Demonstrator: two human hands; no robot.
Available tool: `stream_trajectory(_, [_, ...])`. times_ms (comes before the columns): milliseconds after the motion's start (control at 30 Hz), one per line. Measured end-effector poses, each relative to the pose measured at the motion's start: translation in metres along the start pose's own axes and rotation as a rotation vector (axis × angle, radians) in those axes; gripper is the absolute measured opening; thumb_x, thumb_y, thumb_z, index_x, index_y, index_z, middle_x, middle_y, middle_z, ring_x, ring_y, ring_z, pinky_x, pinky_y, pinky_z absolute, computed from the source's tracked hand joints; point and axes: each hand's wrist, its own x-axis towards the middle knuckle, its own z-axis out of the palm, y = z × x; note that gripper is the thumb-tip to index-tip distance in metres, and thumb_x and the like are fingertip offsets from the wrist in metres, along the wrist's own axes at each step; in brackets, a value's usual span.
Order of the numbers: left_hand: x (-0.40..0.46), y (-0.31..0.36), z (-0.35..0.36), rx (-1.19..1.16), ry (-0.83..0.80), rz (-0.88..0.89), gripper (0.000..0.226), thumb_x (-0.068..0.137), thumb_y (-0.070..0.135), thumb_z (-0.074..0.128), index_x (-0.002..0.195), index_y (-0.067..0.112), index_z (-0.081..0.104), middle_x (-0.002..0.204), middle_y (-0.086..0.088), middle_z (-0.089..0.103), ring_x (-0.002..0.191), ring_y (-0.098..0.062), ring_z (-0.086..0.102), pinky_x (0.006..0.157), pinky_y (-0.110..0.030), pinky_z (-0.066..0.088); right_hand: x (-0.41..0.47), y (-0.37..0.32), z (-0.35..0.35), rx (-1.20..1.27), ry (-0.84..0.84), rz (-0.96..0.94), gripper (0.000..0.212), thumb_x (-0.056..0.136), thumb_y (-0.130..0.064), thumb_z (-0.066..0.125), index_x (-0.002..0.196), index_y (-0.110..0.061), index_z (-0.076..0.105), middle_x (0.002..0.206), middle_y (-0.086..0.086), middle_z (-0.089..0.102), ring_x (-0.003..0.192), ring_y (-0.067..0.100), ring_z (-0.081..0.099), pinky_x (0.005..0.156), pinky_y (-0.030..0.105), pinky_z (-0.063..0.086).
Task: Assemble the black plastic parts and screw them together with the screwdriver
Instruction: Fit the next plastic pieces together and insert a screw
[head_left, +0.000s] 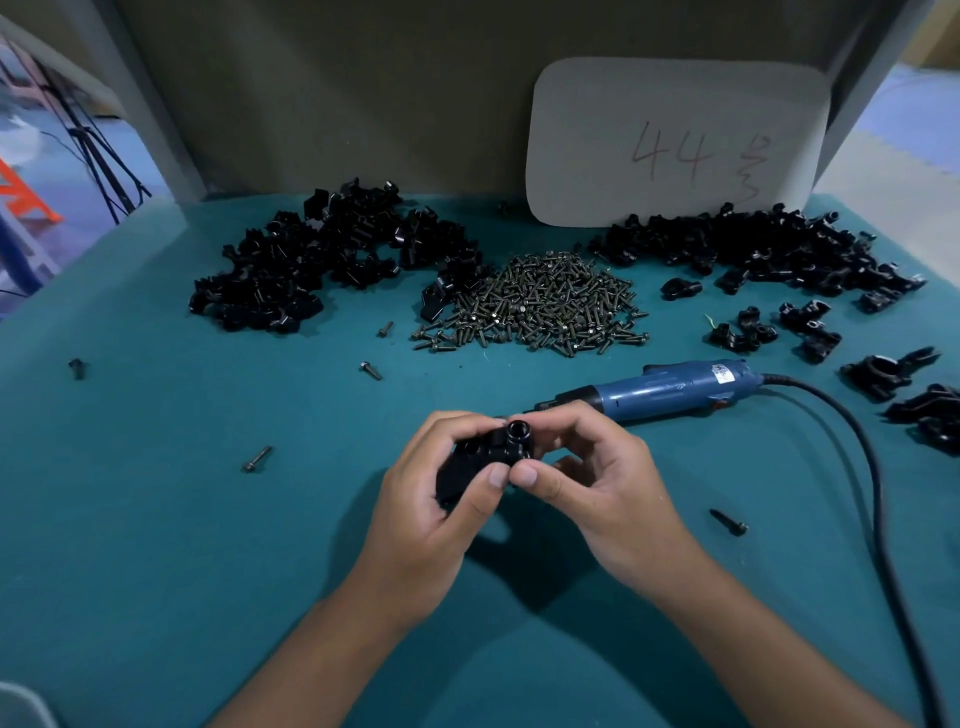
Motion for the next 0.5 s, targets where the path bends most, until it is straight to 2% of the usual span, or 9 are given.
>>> stream_trajectory(100, [0.0003,0.0015,-0.0005,-0.008,-0.001,0.011,0.021,0.095,0.041,0.059,0.116,0.038,0.062,0.112,0.012,0.063,0.107,-0.017,0.064,0.089,-0.019,0.048,0.0006,-0.0005,-0.0005,0.037,-0.01,0.019,0.038,0.069,-0.051,0.085,0.099,-0.032,0.072,0.092,-0.01,0.069,0.09,0.011,0.063,0.083,0.034,0.051])
stream_trajectory(233, [0.0004,0.0036,-0.0012,-0.018,-0.004,0.016,0.02,0.094,0.039,0.06,0.113,0.038,0.063,0.111,0.014,0.063,0.105,-0.015,0.064,0.087,-0.017,0.047,0.0006,-0.0002,0.0003,0.079,-0.011,0.043,0.041,0.066,-0.04,0.083,0.098,-0.02,0.067,0.087,-0.014,0.066,0.087,0.011,0.059,0.084,0.038,0.049])
stream_trajectory(400, [0.0015,0.005,-0.0018,-0.06,-0.018,-0.003,0.021,0.092,0.038,0.063,0.113,0.036,0.066,0.11,0.011,0.064,0.105,-0.019,0.066,0.088,-0.022,0.049,0.0,-0.0028,-0.001,0.102,-0.025,0.048,0.046,0.062,-0.049,0.09,0.094,-0.026,0.067,0.086,-0.012,0.067,0.087,0.013,0.059,0.083,0.034,0.05])
stream_trajectory(500, [0.0016,0.0046,-0.0027,-0.062,-0.029,-0.005,0.023,0.092,0.038,0.063,0.114,0.035,0.067,0.111,0.008,0.064,0.105,-0.021,0.067,0.089,-0.027,0.052,0.0,-0.0021,-0.0023,0.095,-0.041,0.053,0.037,0.069,-0.032,0.089,0.095,-0.02,0.066,0.086,-0.012,0.068,0.087,0.012,0.06,0.083,0.035,0.05])
